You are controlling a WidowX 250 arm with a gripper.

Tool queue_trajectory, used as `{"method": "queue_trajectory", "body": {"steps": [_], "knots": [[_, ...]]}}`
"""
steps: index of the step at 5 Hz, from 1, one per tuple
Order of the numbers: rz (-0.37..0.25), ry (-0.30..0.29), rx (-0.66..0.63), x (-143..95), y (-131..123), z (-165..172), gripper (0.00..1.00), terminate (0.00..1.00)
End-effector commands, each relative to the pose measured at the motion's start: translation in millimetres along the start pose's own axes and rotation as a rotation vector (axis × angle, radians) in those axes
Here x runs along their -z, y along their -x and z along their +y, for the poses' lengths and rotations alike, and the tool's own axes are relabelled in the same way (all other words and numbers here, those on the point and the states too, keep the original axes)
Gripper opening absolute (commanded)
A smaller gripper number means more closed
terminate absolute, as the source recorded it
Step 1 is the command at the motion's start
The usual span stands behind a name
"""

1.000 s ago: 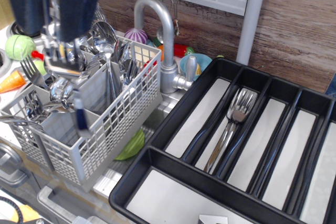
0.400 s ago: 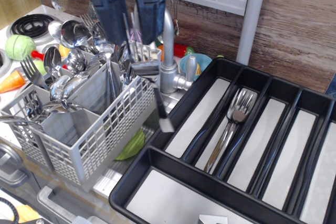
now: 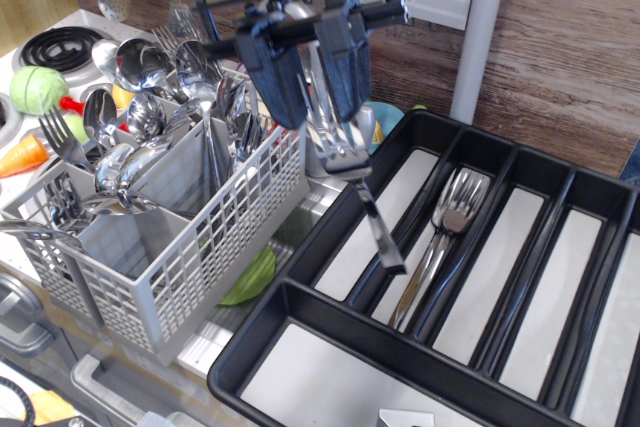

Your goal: Put fork from basket to tray

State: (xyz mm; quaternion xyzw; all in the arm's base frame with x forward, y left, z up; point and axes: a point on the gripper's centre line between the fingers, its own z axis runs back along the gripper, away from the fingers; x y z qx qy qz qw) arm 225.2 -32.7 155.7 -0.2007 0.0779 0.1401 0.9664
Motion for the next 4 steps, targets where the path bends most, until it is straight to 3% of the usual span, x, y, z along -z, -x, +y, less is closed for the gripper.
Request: {"method": "queue_trajectory", "body": {"steps": [1,2,4], "knots": [[-0.005,0.066,-0.014,13.4,-8.2,2.9,0.0,0.0],[0.018,0.057,-0.027,17.4,-18.0,5.0,0.0,0.0],[0.035,-0.029,-0.149,25.4,-30.7,6.7,0.0,0.0]]}}
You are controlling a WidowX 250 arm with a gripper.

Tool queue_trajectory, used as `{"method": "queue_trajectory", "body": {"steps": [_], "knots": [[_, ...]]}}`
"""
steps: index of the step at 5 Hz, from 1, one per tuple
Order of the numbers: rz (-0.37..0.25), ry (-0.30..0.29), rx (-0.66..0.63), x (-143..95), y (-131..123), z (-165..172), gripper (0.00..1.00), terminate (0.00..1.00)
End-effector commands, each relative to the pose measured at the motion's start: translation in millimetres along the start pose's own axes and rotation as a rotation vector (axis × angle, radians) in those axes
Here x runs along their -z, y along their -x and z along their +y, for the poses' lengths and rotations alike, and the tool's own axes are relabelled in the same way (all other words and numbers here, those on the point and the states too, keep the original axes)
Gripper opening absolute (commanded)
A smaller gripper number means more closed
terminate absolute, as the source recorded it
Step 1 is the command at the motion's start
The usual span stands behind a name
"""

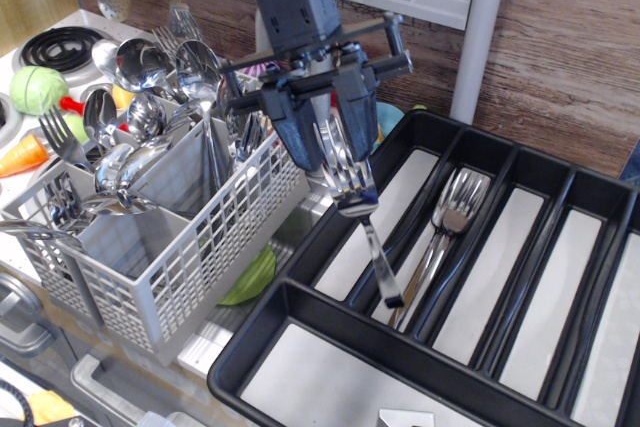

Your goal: Put fork from basket to tray

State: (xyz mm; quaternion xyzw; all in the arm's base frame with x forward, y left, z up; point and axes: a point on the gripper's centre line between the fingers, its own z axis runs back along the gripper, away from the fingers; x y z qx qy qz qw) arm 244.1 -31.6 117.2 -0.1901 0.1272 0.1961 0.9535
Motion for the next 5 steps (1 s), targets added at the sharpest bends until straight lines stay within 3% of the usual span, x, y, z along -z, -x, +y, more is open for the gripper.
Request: {"method": "queue_trajectory", "body": {"steps": [1,2,4,5], "knots": [[-0.035,-0.019,-0.047,-3.0,-8.4,-2.6,0.0,0.0],[-0.08,-0.014,-0.103,14.5,-18.0,-2.6,0.0,0.0],[-0.16,0.052,-0.238,40.3,-49.3,-14.0,0.0,0.0],[-0.097,0.053,-0.265,41.1,-66.3,-26.9,0.0,1.0]]}}
